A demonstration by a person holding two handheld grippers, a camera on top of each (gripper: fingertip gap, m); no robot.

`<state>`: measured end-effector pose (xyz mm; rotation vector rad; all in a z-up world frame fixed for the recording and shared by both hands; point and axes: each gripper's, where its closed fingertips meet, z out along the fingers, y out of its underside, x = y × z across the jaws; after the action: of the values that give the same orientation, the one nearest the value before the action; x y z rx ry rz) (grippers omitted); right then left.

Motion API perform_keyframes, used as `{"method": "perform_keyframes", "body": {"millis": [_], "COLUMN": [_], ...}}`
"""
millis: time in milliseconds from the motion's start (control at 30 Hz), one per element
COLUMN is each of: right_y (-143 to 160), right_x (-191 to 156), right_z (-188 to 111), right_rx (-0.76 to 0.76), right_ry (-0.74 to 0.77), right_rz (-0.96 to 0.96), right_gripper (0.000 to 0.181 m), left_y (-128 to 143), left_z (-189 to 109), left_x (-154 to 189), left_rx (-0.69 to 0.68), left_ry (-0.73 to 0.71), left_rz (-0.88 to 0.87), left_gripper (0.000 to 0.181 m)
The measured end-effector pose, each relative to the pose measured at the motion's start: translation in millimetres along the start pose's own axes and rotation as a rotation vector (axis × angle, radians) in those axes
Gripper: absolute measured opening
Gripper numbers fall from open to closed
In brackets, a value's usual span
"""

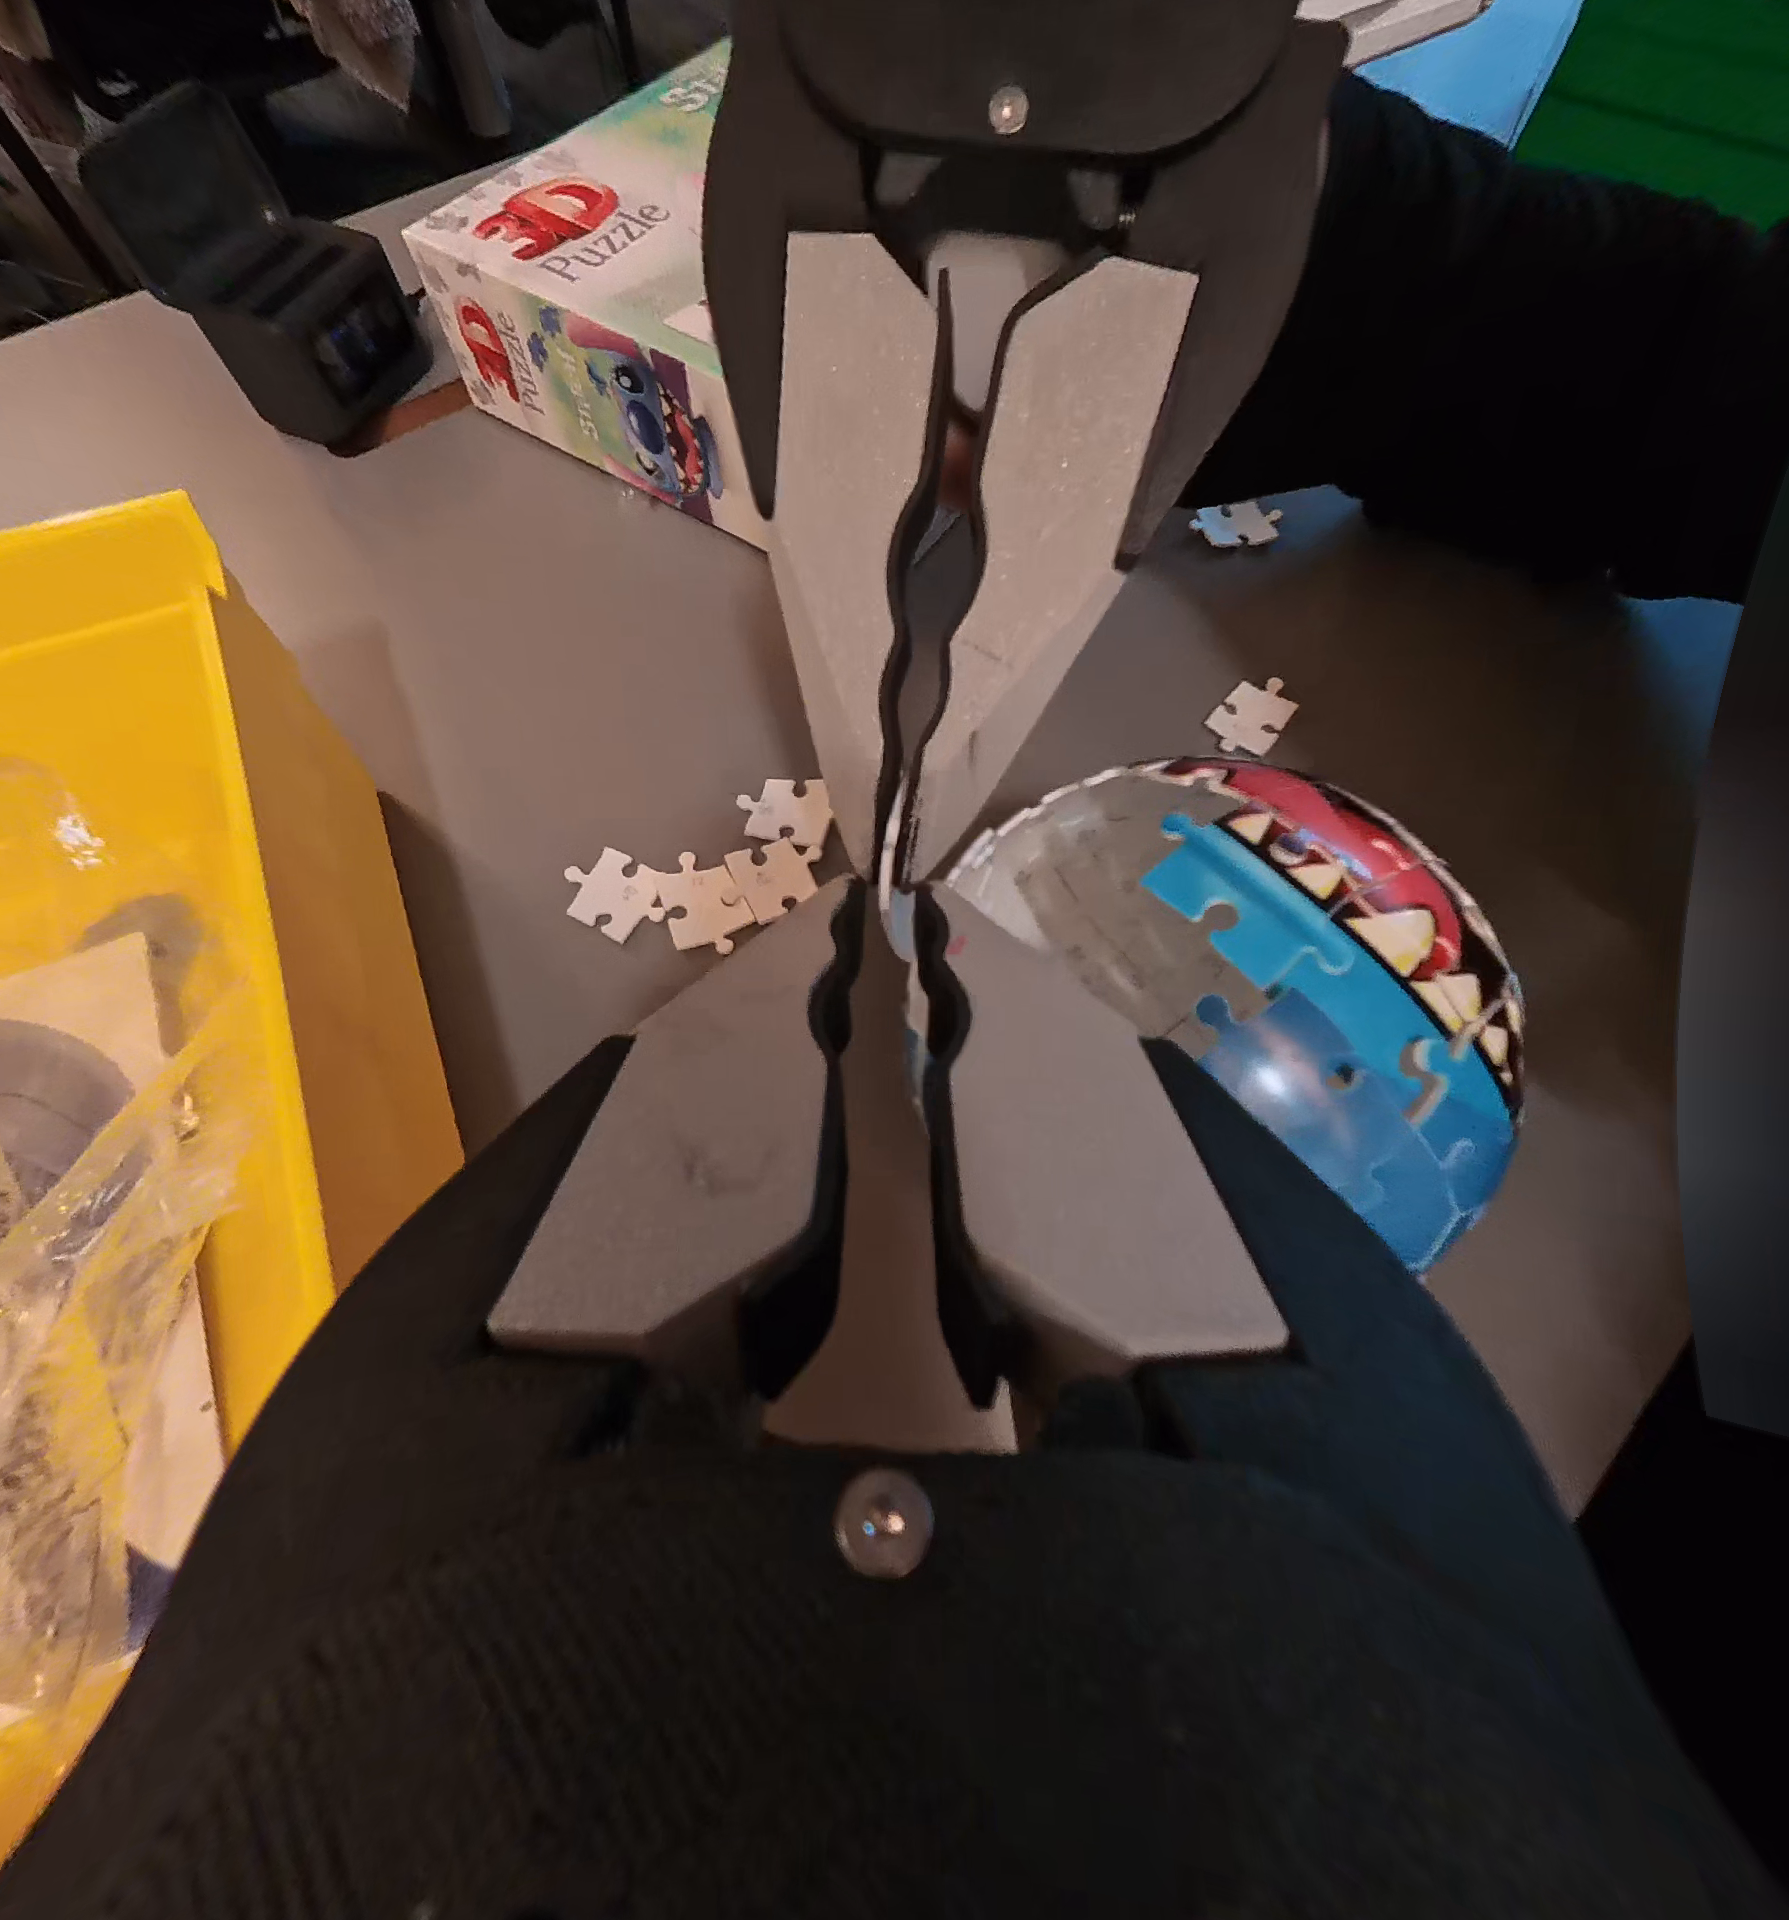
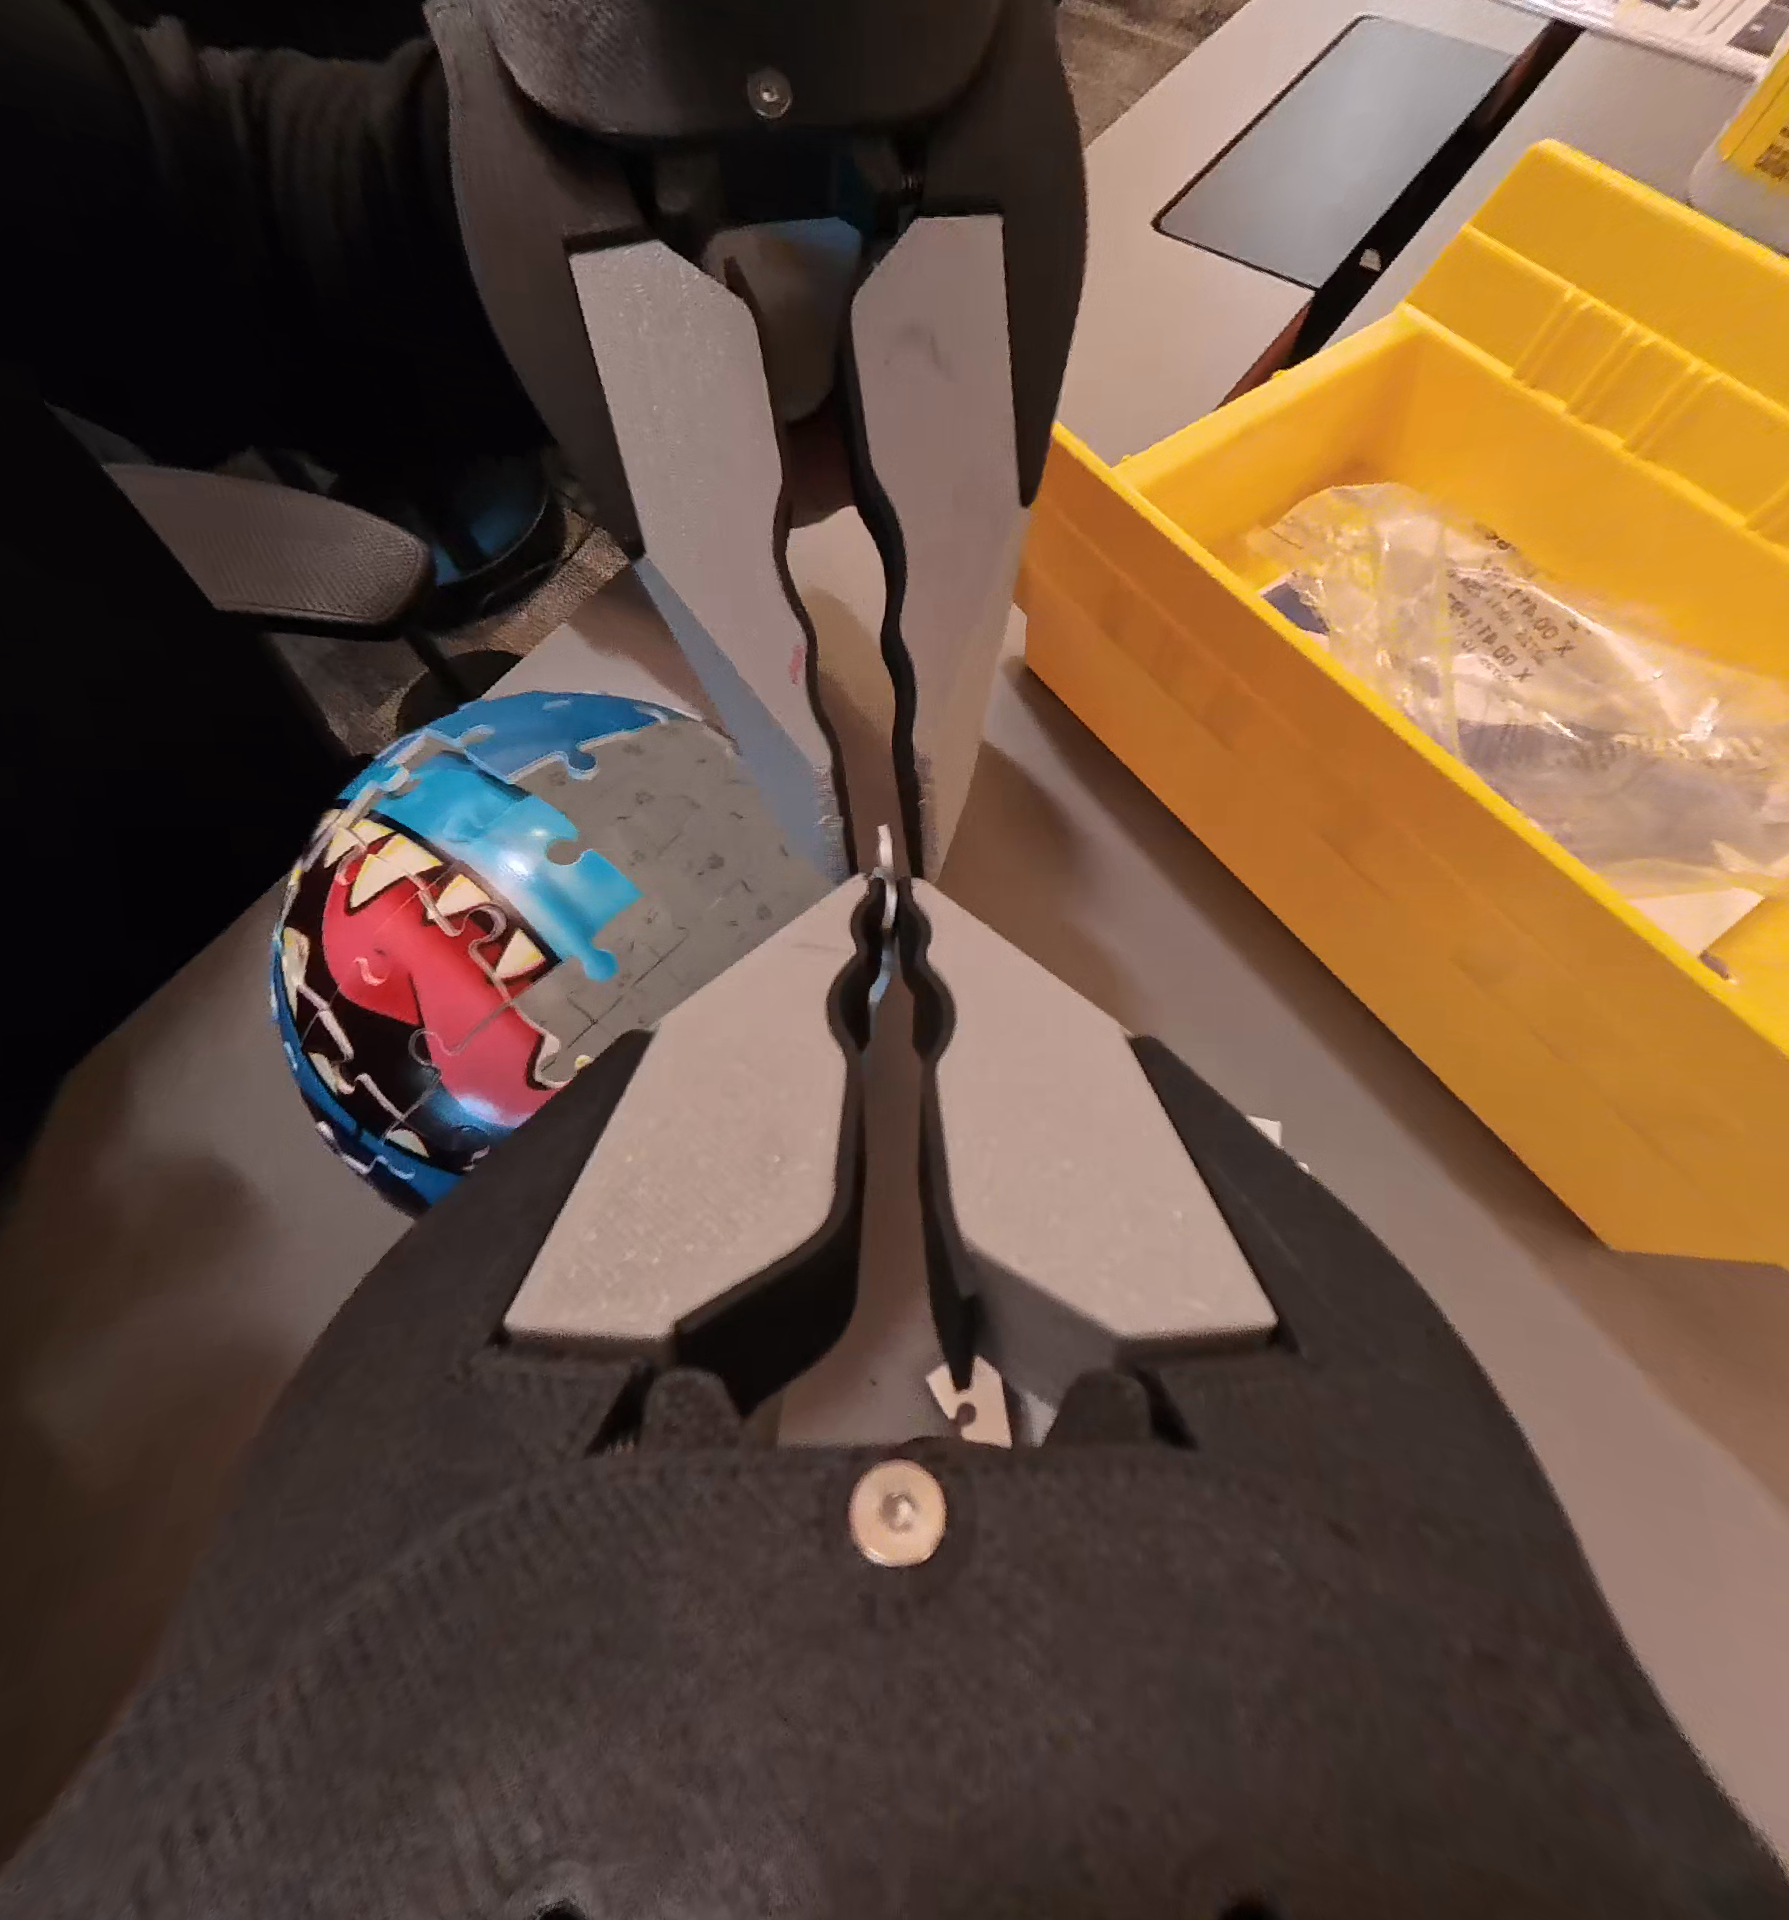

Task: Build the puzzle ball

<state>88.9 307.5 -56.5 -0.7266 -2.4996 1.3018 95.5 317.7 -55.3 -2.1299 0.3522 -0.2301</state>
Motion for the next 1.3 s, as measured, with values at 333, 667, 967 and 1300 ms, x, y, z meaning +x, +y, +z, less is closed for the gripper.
{"method": "perform_keyframes", "body": {"millis": [333, 667, 967, 1300], "right_y": [-3, -1, 2, 4], "right_x": [2, 4, 1, 5], "right_z": [-6, -7, -4, -10], "right_rx": [0.064, 0.058, 0.006, 0.020], "right_ry": [-0.048, -0.049, -0.025, -0.035], "right_rz": [0.076, 0.073, 0.076, 0.094], "right_gripper": [0.000, 0.000, 0.000, 0.000], "left_y": [5, 7, 5, 4], "left_z": [-2, 1, 5, 5], "left_x": [-3, -2, 0, -6], "left_rx": [0.031, 0.009, -0.067, -0.024], "left_ry": [-0.003, 0.022, -0.010, -0.003], "left_rz": [-0.039, -0.034, 0.064, 0.010], "left_gripper": [0.000, 0.000, 0.002, 0.000]}}
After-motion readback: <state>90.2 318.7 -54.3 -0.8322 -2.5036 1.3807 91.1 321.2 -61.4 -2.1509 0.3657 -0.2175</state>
